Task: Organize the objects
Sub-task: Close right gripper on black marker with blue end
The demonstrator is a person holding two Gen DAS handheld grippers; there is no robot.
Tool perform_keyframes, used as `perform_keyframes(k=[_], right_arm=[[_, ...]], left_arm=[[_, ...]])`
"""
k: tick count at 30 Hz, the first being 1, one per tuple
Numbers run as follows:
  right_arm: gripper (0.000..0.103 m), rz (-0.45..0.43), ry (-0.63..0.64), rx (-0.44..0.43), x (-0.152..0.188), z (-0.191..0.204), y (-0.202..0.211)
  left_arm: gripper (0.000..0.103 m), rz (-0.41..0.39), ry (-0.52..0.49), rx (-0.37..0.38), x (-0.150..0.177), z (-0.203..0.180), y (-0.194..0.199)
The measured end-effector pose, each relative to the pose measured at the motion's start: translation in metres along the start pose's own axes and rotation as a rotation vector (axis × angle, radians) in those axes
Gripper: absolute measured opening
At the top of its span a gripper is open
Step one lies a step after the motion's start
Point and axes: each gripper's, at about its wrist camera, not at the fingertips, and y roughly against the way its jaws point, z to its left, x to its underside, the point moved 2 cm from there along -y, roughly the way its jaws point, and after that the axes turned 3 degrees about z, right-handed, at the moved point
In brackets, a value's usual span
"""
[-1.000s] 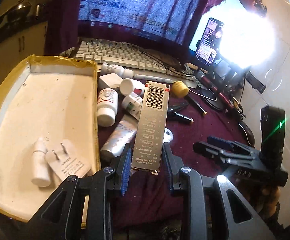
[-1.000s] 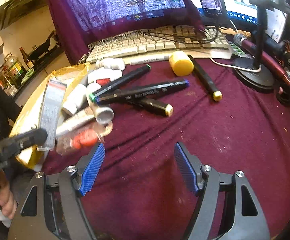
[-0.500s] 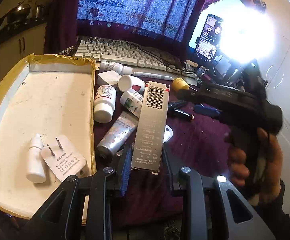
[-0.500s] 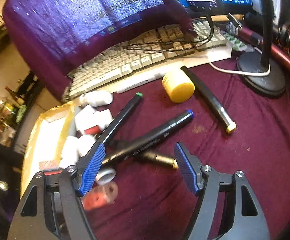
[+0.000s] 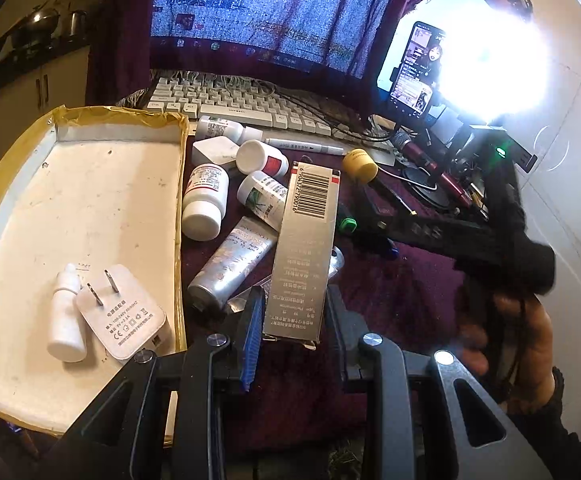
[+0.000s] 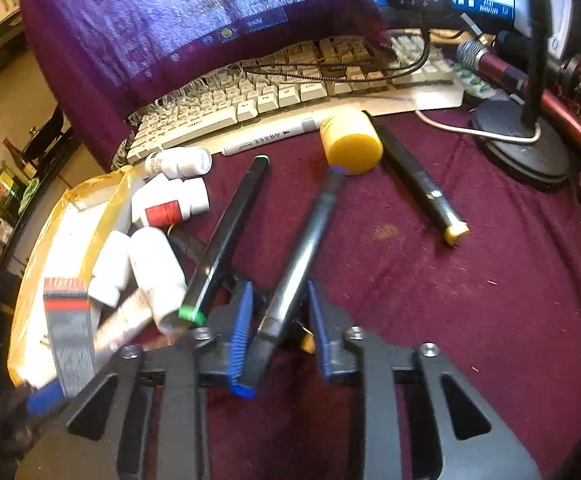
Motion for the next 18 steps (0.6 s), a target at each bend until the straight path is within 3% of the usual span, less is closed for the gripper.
perform_keyframes(k=[1,11,18], right_arm=[[0.014,-0.006,0.013,-0.004,0.005,0.0,0.004],[0.013,-0.037,0.163,0.091,0.053,0.008,0.024],[0.013,-0.078,0.154,0.106,0.055,0.001,0.026]], left_arm=[[0.026,0.001,0.001,0.0,0.0,0.0,0.0],[0.026,0.037,-0.006,-0.005,0.004,-0.003,-0.008],[0.026,0.056,-0.021,-0.007,0.008,-0.009,-0.011]])
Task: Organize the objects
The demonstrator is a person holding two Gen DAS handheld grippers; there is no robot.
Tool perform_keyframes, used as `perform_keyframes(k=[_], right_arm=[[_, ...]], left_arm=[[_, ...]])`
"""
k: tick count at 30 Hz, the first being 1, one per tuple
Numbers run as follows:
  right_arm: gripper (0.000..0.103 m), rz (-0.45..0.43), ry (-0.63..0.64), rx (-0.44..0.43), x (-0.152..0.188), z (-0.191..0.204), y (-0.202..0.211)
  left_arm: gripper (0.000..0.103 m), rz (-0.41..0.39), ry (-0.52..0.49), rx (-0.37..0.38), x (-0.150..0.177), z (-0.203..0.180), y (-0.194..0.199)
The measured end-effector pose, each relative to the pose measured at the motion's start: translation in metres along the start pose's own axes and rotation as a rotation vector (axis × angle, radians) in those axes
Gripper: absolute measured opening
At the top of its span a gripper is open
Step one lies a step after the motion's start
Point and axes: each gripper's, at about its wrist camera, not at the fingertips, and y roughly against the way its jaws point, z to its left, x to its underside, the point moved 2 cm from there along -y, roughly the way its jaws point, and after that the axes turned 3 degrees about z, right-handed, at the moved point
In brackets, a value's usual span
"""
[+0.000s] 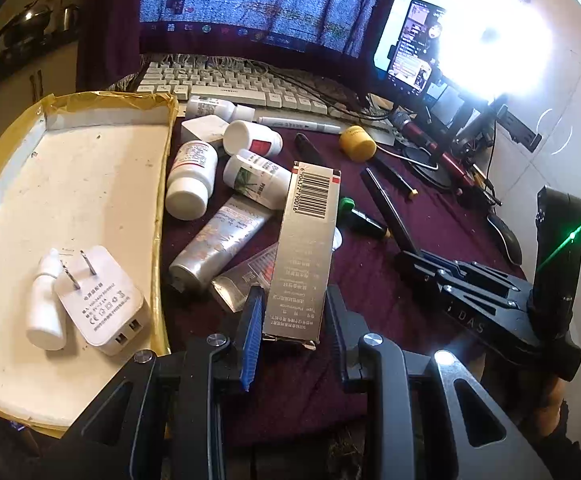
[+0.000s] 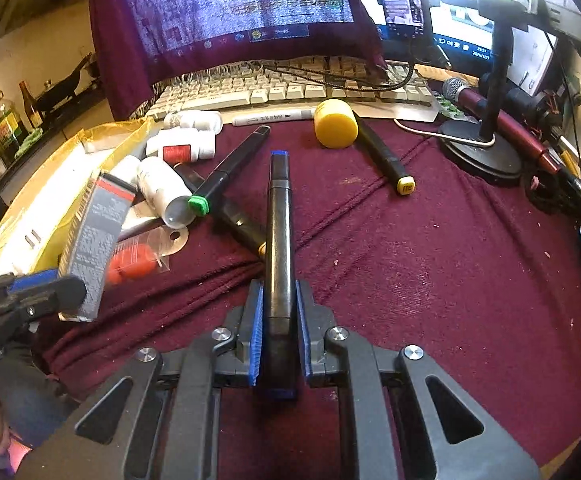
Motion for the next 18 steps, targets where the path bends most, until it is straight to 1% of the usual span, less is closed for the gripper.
perform_keyframes(k=[4,7,12,15,18], right_arm=[[0.013,-0.012,-0.025,0.041,0.002,-0.002,0.003],[0.013,-0.014,-0.017,0.051,0.004,-0.001,0.005],[0.013,-0.031,-0.021,0.041,0.004,-0.002,0.004],[0.013,-0.034,-0.006,0.049,0.004,0.0,0.004],[0.013,-0.034,-0.005,0.043,0.005,0.0,0.005]], left_arm=[[0.026,0.006,-0.017,-0.005,0.002,-0.004,-0.001],[0.026,0.009,-0.025,-0.009,0.003,-0.006,-0.002],[0.026,0.026,-0.036,-0.004,0.004,-0.01,-0.007],[0.026,0.018,-0.063,-0.024,0.005,-0.015,-0.006],[0.026,0.018,-0.066,-0.03,0.005,-0.015,-0.007]])
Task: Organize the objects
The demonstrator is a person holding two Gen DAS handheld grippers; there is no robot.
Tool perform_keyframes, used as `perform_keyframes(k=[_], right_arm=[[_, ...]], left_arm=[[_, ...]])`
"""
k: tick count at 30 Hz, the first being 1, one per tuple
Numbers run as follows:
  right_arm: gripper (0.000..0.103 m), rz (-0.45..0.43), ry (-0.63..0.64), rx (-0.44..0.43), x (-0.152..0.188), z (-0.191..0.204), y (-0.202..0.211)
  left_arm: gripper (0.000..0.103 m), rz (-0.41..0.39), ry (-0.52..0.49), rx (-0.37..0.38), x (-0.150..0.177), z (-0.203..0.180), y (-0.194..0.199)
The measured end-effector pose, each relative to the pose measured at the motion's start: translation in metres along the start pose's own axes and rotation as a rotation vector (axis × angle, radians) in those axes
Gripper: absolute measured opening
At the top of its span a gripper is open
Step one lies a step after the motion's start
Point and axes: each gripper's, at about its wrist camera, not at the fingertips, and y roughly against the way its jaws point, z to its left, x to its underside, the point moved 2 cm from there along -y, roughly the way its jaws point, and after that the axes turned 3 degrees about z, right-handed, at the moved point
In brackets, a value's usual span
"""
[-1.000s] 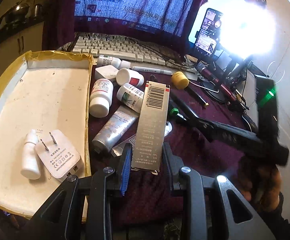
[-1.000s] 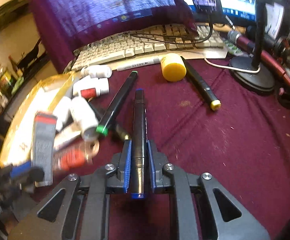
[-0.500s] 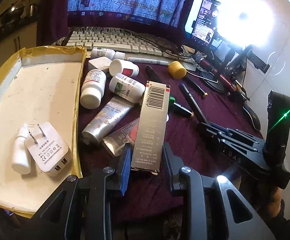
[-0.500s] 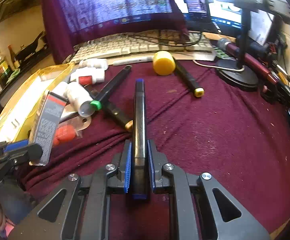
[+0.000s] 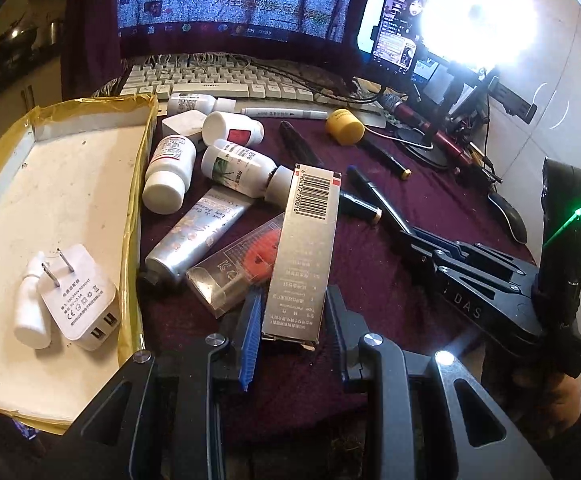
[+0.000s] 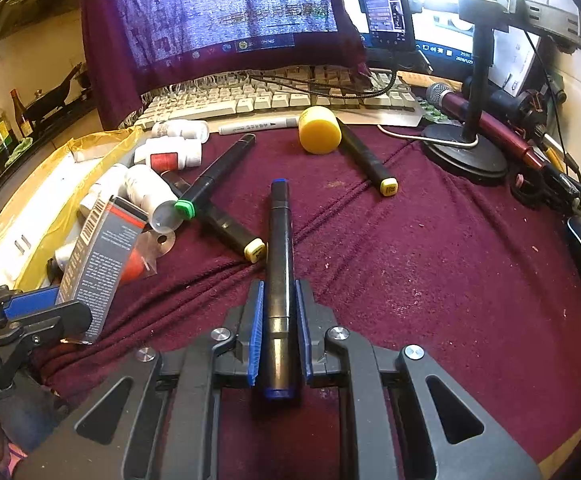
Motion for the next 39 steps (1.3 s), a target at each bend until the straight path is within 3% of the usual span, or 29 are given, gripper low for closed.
perform_keyframes(k=[9,19,39], right_arm=[[0.013,0.008,0.031,-0.005,0.002,0.004,0.001],[0.013,0.034,-0.021,-0.053,-0.002,-0.004,0.0],[0.013,0.035,-0.006,-0.076,-0.008,-0.007,-0.006]], left_arm=[[0.027,0.01,-0.021,-0.018,-0.001,-0.004,-0.003],[0.03,0.032,-0.064,-0.022,-0.007,-0.008,-0.011],[0.027,0.033,-0.047,-0.016,-0.002,-0.004,-0.014]])
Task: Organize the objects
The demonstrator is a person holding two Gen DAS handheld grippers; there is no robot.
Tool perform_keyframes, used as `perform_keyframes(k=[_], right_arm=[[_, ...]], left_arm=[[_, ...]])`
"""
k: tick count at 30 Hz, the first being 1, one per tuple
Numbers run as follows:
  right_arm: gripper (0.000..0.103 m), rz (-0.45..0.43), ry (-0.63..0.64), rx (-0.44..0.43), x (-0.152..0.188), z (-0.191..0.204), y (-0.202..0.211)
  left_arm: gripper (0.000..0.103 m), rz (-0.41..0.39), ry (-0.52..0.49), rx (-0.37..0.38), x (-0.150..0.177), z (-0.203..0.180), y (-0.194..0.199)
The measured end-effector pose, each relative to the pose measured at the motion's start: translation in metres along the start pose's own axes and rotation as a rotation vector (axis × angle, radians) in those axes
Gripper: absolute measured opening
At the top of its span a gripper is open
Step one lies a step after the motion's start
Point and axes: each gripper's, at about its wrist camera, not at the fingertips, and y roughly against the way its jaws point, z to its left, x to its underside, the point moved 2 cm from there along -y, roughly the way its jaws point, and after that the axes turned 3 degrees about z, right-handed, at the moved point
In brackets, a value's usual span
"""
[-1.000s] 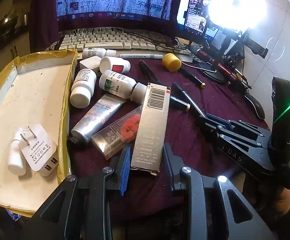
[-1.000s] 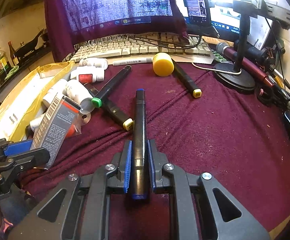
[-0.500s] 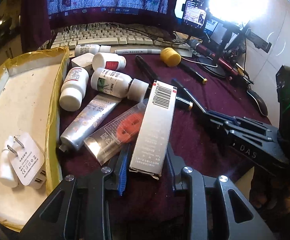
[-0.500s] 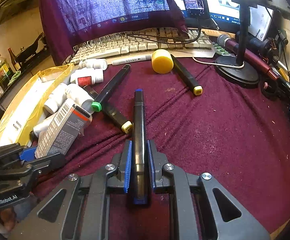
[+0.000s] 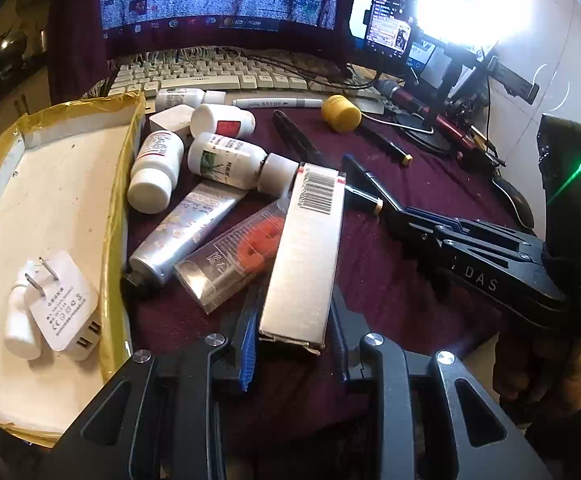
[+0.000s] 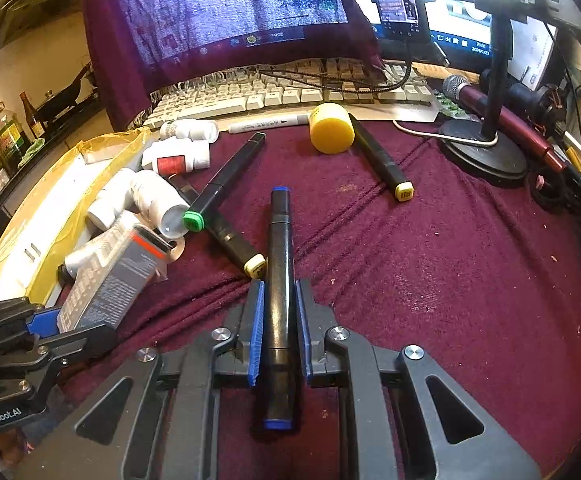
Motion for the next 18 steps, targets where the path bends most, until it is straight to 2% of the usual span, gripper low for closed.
perform_keyframes(k=[18], right_arm=[[0.013,-0.001,-0.019,-0.023,-0.0006,-0.0039,0.0004]], left_arm=[[0.025,-0.013,-0.011,-0.031,-0.0024,-0.0015,-0.0025]])
